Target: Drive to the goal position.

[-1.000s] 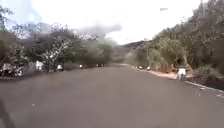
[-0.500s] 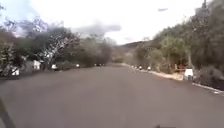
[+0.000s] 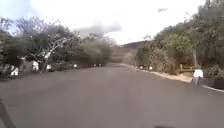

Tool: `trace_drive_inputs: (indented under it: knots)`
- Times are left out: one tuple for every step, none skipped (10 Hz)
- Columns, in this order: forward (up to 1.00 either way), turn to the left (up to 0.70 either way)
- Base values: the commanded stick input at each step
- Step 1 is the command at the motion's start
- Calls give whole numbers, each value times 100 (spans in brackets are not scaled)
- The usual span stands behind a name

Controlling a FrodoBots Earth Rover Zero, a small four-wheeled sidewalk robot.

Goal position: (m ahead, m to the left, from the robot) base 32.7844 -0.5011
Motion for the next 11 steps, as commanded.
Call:
trace_drive_inputs:
  knots:
    - [100,0]
    - [100,0]
    - [100,0]
    - [100,0]
    - [100,0]
    - [100,0]
    - [100,0]
    - [100,0]
    - [100,0]
    - [100,0]
    - [100,0]
